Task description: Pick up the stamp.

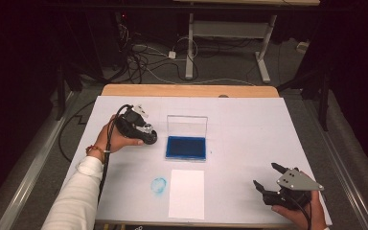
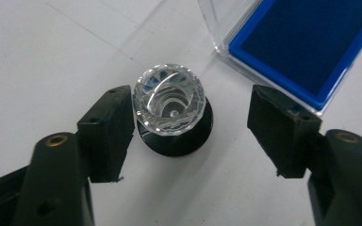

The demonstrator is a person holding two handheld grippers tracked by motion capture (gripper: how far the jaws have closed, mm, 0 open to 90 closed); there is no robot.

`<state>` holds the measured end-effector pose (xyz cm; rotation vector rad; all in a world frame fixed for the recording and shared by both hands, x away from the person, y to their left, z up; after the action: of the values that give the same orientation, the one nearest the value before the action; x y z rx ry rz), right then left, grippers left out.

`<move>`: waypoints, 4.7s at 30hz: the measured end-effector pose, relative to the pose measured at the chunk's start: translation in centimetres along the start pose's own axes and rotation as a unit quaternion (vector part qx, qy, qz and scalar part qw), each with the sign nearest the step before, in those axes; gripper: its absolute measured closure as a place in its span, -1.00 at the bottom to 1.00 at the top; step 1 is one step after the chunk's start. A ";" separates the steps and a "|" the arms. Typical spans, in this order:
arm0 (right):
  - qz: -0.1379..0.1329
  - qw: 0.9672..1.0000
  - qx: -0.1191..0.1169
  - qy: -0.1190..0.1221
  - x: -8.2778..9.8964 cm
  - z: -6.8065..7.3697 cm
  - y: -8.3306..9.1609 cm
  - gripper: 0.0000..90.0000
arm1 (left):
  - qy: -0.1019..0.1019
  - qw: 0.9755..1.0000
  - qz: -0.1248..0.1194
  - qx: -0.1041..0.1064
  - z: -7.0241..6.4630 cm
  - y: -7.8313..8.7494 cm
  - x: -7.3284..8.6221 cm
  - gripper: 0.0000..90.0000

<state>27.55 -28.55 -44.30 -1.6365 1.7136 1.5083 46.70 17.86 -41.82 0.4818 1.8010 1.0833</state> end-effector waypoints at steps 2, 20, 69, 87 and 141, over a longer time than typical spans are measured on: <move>0.001 1.000 0.000 0.001 0.0 0.0 0.0 -0.56 | 0.000 1.000 0.010 -0.005 0.2 -0.4 -0.2 -0.22; 0.006 1.000 -0.004 0.005 0.2 0.1 -0.2 -0.54 | 0.020 1.000 0.019 0.003 1.9 -1.2 -0.8 0.01; 0.008 1.000 -0.016 -0.004 0.0 0.8 -0.6 -0.54 | -0.064 0.987 -0.146 -0.020 -5.1 3.3 3.3 0.22; -0.001 1.000 -0.017 0.008 -0.5 1.0 -0.8 -0.54 | -0.099 0.982 -0.160 -0.007 -8.5 4.2 3.2 0.22; -0.014 0.999 -0.036 0.038 -1.7 2.5 -1.7 -0.52 | -0.170 0.971 -0.156 0.065 -14.6 1.3 0.5 0.22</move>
<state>28.50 -25.22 -44.71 -1.7687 1.6866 1.5293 33.56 12.17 -38.63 0.4160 1.5811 0.6255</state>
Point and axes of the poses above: each handheld gripper's, and its own axes: y roughly backward along the jaws, x roughly out of its underside, z roughly to its left, the point moved 1 cm from there along -y, roughly forward along the jaws, and after that the axes turned 13 degrees about x, right-handed, at the moved point
